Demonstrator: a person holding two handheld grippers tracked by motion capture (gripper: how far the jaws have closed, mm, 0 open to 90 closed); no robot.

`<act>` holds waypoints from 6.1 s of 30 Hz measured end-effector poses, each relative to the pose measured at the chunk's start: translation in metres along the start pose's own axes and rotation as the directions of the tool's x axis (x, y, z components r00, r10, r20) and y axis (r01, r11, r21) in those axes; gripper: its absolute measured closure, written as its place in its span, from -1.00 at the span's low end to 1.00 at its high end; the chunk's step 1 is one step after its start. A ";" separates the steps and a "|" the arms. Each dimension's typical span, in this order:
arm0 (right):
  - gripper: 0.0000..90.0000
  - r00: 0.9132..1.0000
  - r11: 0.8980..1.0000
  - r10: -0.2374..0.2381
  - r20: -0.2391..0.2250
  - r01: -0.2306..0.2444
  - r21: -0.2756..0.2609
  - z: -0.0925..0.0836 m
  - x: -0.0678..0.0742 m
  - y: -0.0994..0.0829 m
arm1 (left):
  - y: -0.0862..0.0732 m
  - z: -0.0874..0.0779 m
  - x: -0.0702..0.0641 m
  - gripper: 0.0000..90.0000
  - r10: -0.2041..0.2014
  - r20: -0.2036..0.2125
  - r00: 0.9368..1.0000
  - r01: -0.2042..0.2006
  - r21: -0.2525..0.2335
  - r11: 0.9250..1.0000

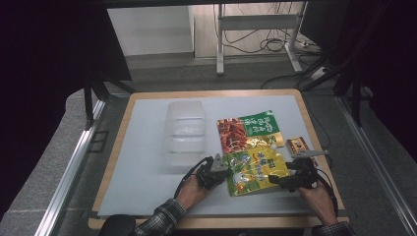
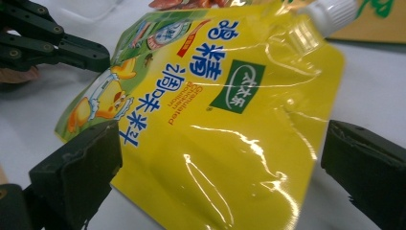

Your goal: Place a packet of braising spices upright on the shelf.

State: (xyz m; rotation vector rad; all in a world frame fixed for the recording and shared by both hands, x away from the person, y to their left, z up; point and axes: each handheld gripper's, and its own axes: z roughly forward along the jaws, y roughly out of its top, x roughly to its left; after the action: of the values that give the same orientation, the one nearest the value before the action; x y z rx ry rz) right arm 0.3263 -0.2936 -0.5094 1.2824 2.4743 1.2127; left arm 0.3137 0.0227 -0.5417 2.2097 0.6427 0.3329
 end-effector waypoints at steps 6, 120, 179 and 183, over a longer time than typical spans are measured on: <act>-0.95 1.000 0.999 0.000 -0.024 0.001 0.035 0.011 0.001 0.004 | 0.000 0.000 0.001 1.00 -0.007 0.009 1.000 0.007 -0.002 1.000; 0.98 0.978 0.969 -0.197 -0.065 0.185 -0.161 -0.032 0.056 0.133 | -0.063 -0.110 -0.011 -0.95 -0.104 -0.177 0.979 0.070 -0.188 0.980; 0.98 0.968 0.958 -0.233 -0.089 0.214 -0.189 0.026 0.048 0.230 | -0.063 -0.111 -0.015 -0.92 -0.090 -0.158 0.983 0.061 -0.178 0.982; 0.97 0.967 0.957 -0.238 -0.096 0.216 -0.194 0.031 0.049 0.237 | -0.063 -0.109 -0.017 -0.92 -0.079 -0.152 0.985 0.053 -0.168 0.984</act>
State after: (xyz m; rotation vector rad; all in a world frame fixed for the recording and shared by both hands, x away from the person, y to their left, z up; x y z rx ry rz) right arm 0.4606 -0.1615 -0.3543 0.8769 2.4368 1.4502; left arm 0.2313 0.1165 -0.5188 2.0146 0.7458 0.5125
